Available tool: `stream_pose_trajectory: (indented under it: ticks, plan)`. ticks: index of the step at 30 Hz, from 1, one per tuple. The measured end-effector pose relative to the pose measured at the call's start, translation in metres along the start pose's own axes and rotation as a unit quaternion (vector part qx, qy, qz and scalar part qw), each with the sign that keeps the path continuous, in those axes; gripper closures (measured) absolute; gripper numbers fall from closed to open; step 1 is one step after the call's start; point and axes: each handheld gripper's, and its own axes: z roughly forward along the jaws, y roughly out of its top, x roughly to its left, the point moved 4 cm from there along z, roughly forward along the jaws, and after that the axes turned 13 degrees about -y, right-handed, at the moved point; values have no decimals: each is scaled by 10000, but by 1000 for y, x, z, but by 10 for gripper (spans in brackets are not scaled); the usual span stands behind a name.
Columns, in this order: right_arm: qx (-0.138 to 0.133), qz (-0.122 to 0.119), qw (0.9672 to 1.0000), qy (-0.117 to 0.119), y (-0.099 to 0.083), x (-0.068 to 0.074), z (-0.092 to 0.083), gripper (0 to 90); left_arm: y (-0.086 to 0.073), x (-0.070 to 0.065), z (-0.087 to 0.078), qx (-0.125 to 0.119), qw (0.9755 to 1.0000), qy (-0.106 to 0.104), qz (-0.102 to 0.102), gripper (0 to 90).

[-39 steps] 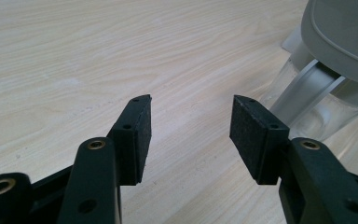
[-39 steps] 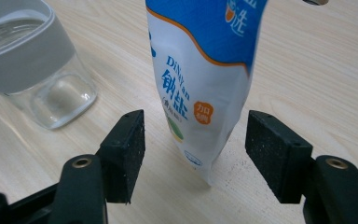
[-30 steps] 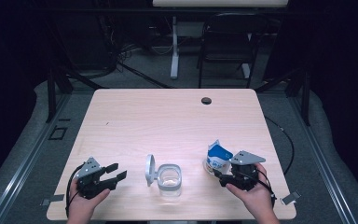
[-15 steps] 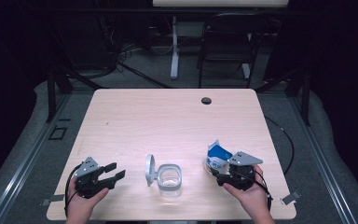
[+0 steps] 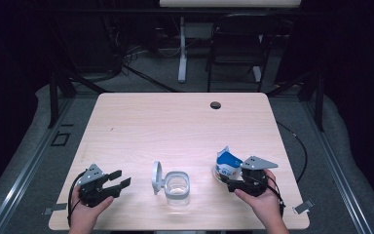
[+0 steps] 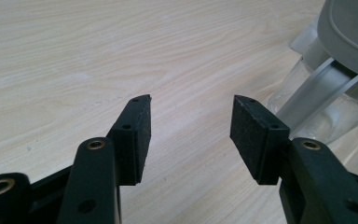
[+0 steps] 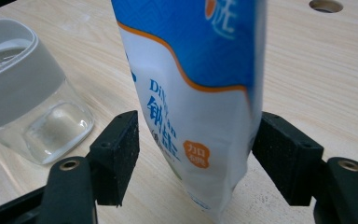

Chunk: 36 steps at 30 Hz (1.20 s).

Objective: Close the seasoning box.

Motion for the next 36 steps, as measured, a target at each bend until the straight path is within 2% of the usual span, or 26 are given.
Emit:
stream_pose_trajectory:
  ticks: [6, 10, 12, 18, 28, 32, 36]
  plan:
    - [0, -63, 10000, -24, 0, 0, 2, 321, -1, 1, 0, 39, 10000, 14, -15, 487]
    - [-120, -136, 9997, -151, 0, 3, 3, 331, -1, 1, 1, 1, 10000, 12, -37, 487]
    - [-109, -242, 9994, -229, 0, 3, 3, 333, -2, 2, 1, 55, 10000, 15, -33, 486]
    - [-214, -245, 9991, -266, -1, 5, 4, 334, -2, 2, 1, 50, 10000, 19, -36, 486]
    - [-190, -290, 9990, -299, -5, 6, 7, 335, -2, 2, 2, 0, 10000, 29, -47, 487]
    - [-159, -191, 9993, -292, -11, 6, 11, 340, -2, 3, 2, -7, 10000, 31, -63, 487]
    - [-189, -208, 9991, -324, -13, 6, 13, 340, -3, 4, 1, -1, 10000, 26, -60, 487]
